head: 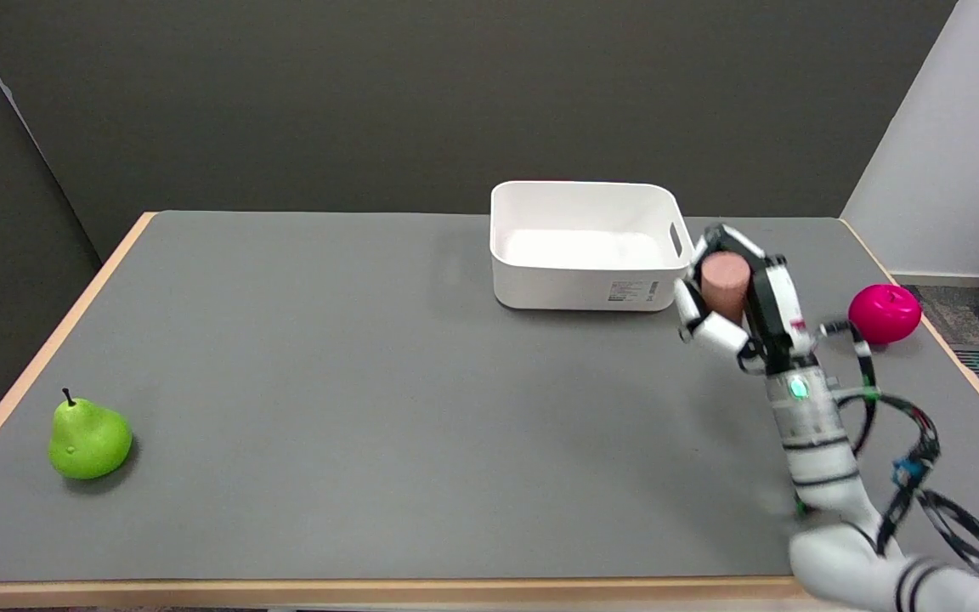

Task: Place the wooden cylinder in the box.

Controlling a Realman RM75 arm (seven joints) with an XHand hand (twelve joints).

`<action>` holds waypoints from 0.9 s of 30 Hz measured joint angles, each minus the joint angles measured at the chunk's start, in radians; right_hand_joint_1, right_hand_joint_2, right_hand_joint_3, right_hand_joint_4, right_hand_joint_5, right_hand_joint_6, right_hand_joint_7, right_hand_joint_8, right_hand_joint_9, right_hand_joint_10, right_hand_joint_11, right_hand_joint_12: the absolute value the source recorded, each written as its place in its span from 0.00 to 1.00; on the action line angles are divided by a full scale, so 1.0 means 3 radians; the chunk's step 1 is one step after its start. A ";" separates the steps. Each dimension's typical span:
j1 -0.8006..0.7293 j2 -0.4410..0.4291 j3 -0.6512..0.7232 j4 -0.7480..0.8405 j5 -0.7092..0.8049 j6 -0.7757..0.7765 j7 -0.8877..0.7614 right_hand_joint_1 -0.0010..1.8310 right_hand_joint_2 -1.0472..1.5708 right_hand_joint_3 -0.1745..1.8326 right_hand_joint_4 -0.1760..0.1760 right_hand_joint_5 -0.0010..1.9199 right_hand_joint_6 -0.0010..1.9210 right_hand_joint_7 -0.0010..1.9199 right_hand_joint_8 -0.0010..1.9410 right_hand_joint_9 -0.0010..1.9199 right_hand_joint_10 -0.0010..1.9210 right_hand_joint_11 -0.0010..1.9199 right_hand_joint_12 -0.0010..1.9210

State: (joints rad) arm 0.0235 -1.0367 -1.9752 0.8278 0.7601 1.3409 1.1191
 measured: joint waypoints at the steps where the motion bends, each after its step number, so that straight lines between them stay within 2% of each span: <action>1: 0.0062 0.0001 -0.0001 0.0014 -0.0012 -0.0038 -0.0010 0.71 0.78 0.47 0.00 0.29 0.94 0.29 0.93 0.34 1.00 0.48 1.00; 9: 0.0672 -0.0017 -0.0100 0.0024 -0.0084 -0.0410 -0.0073 0.71 0.79 0.46 0.00 0.28 0.94 0.28 0.93 0.33 1.00 0.47 1.00; 13: 0.0979 -0.0047 -0.0171 -0.0071 -0.0103 -0.0631 -0.0093 0.62 0.78 0.51 0.00 0.29 0.97 0.31 0.99 0.54 1.00 0.51 1.00; 14: 0.1053 -0.0056 -0.0186 -0.0107 -0.0105 -0.0688 -0.0097 0.62 0.78 0.51 0.00 0.29 0.97 0.31 0.99 0.54 1.00 0.51 1.00; 15: 0.1119 -0.0066 -0.0200 -0.0145 -0.0109 -0.0739 -0.0101 0.68 0.79 0.47 0.00 0.29 0.95 0.29 0.95 0.41 1.00 0.48 1.00; 16: 0.1206 -0.0079 -0.0218 -0.0201 -0.0112 -0.0808 -0.0108 0.60 0.79 0.50 0.00 0.29 0.98 0.31 1.00 0.57 1.00 0.49 1.00; 18: 0.1336 -0.0102 -0.0241 -0.0299 -0.0116 -0.0910 -0.0124 0.60 0.79 0.49 0.00 0.28 0.97 0.31 1.00 0.56 1.00 0.48 1.00; 24: 0.1670 -0.0169 -0.0294 -0.0621 -0.0108 -0.1222 -0.0205 0.58 0.84 0.38 0.00 0.25 0.97 0.26 1.00 0.50 1.00 0.32 1.00; 27: 0.1810 -0.0200 -0.0313 -0.0816 -0.0046 -0.1375 -0.0252 0.58 0.85 0.36 0.00 0.24 0.97 0.26 1.00 0.48 1.00 0.29 1.00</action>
State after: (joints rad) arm 0.5666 -1.0965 -2.0692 0.5831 0.7464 0.9285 1.0435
